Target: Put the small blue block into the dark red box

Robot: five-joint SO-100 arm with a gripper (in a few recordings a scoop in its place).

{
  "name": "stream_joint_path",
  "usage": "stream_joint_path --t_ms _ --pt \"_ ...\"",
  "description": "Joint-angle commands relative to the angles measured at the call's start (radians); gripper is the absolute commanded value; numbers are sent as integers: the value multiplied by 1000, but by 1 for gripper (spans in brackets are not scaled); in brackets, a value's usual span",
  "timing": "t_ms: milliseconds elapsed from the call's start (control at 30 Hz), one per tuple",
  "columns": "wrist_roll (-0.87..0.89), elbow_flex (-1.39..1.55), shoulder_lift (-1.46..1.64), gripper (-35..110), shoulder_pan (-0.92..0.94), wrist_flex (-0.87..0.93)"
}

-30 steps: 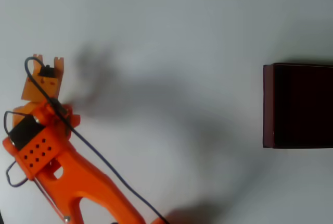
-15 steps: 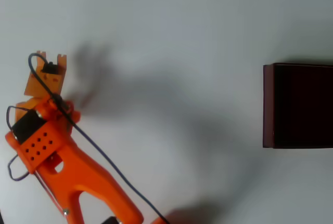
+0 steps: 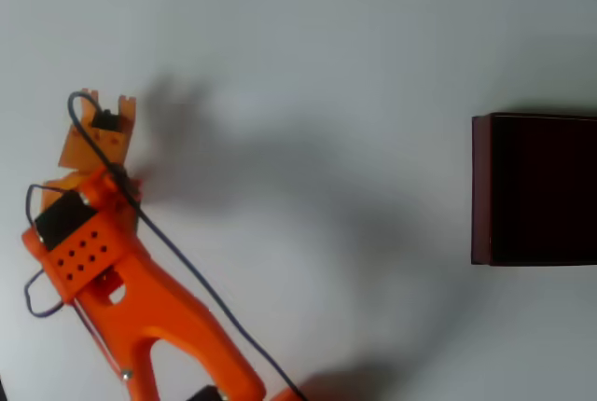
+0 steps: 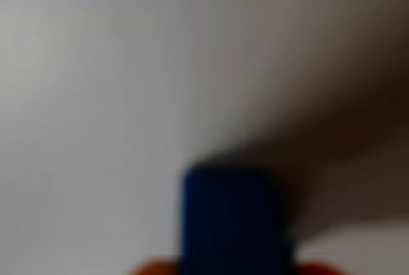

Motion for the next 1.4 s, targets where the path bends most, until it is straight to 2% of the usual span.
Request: stream_joint_path --t_ms 0,133,333,500,700,767,933,1000,1267,1367 --pt "-132 -176 71 0 63 276" --pt "-479 -247 140 1 206 426" --pt "-946 -8 463 1 482 417" --pt "-1387 167 724 0 772 278" --pt "-1709 267 854 0 1117 98" --pt "-1770 298 857 0 1210 25" --pt "-1816 502 864 0 1373 -319" --pt "-1833 535 807 0 1414 -403" --pt "-1827 488 509 2 1462 -463" --pt "-1802 558 497 10 1465 -509"
